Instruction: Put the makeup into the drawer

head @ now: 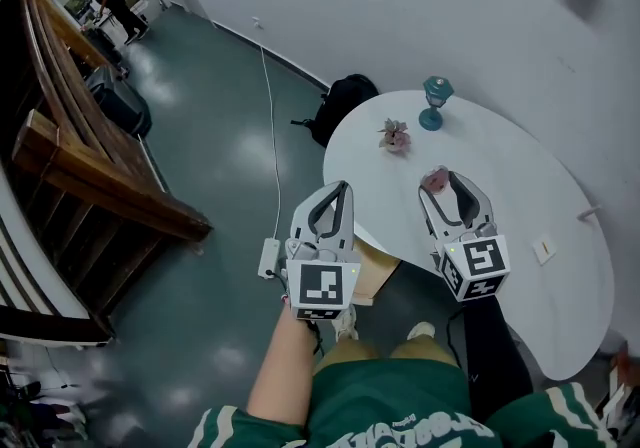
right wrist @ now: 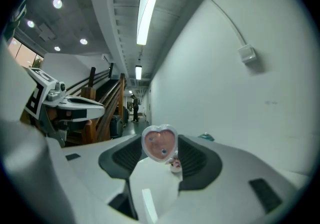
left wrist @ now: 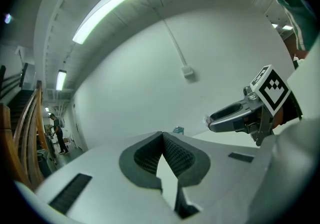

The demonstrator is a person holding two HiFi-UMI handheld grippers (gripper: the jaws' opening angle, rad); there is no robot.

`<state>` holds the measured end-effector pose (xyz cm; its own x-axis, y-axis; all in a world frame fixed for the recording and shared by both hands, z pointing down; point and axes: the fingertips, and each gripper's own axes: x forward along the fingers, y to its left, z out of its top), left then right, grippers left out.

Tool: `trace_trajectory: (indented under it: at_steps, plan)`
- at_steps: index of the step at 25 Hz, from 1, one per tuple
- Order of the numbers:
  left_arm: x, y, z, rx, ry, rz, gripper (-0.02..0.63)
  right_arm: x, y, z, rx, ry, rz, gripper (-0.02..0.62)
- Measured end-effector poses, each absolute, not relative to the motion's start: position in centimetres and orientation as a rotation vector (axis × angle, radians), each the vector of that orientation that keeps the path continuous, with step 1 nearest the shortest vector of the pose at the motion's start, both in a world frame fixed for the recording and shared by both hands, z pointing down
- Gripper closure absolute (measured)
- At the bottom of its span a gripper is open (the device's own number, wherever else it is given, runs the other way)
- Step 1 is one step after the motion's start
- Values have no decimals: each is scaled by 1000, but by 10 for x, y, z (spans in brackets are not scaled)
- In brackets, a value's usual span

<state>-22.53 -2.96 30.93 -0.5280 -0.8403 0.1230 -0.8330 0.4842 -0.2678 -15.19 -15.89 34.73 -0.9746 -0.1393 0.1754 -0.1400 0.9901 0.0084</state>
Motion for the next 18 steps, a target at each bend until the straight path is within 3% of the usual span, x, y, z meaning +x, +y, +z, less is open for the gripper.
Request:
trace_trajectory:
  at_steps: [10,18]
  plan:
    - [-275,46,328,-1396,2768,-437,606,-209,-72,376,4,-2903,13,362]
    - [-278,80,362,-1393,2807,-467,606,-228,15,479,-373,-2614,-52,362]
